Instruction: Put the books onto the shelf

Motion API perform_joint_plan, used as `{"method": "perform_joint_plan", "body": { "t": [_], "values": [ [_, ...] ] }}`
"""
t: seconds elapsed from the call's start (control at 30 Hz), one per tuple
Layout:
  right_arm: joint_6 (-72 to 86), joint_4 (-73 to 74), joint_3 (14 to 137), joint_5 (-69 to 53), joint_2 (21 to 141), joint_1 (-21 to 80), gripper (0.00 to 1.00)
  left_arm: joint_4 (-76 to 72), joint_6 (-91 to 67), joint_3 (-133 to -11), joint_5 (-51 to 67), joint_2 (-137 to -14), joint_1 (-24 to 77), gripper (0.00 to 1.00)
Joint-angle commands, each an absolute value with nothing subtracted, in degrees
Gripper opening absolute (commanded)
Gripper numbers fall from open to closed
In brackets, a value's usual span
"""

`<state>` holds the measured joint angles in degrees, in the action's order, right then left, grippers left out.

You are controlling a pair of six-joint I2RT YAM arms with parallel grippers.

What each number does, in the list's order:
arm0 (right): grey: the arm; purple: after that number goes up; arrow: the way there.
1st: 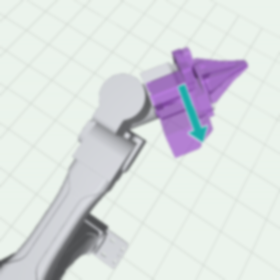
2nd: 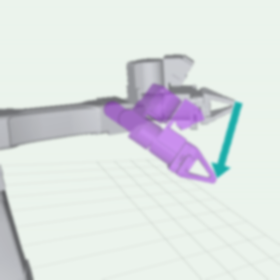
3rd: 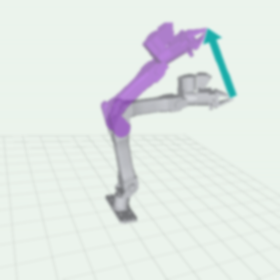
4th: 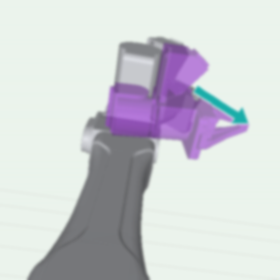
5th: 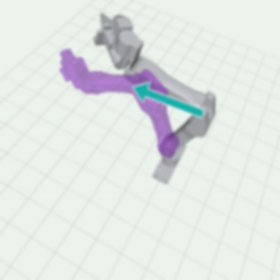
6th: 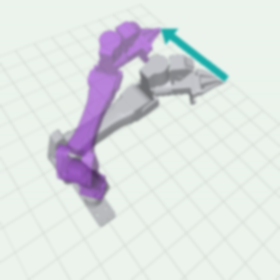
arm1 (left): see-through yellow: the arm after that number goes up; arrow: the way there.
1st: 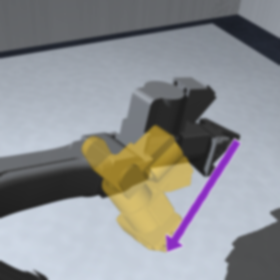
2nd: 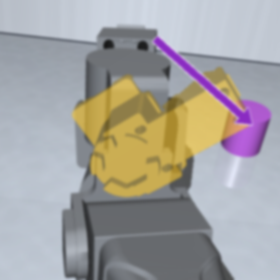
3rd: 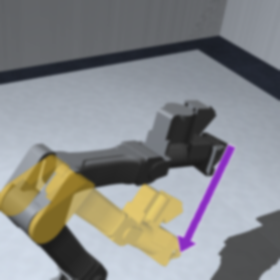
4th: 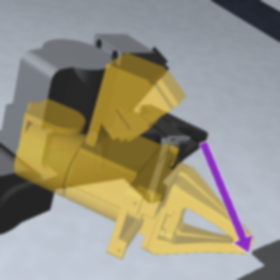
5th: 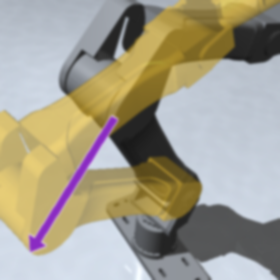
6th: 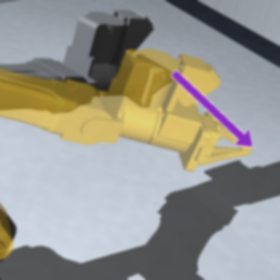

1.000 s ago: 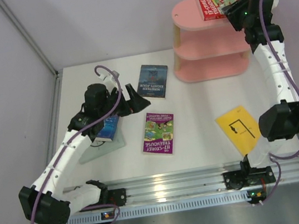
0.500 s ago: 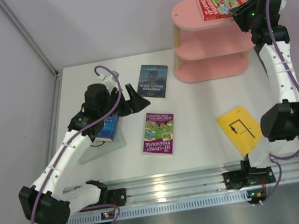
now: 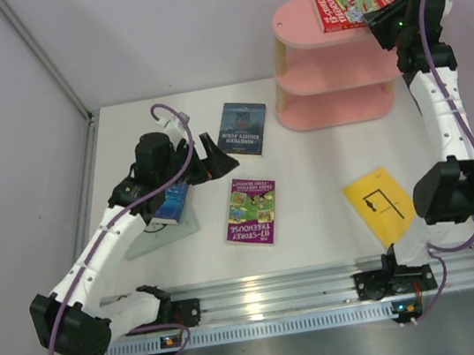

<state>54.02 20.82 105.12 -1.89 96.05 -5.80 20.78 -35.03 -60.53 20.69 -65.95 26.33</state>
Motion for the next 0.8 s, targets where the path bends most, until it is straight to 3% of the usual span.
{"method": "perform_joint_plan", "body": {
  "t": [0.0, 0.33, 0.6, 0.77],
  "values": [
    [52.7, 19.2, 104.1, -2.4, 94.8, -7.0, 0.35, 18.5, -35.0, -61.3, 20.8, -65.7, 26.5, 0.95],
    [51.7, 17.3, 103.4, -5.2, 94.8, -7.7, 0.35, 18.5, -34.4, -60.9, 20.4, -65.9, 26.7, 0.95],
    [47.7, 17.0, 105.4, -12.9, 89.7, -7.7, 0.45, 31.4, -23.9, -68.6, 8.0, -69.1, 26.5, 0.96],
    [44.4, 19.4, 100.6, -14.9, 81.8, -7.7, 0.51, 36.4, -21.2, -69.1, 8.2, -73.8, 26.4, 0.95]
  ]
}}
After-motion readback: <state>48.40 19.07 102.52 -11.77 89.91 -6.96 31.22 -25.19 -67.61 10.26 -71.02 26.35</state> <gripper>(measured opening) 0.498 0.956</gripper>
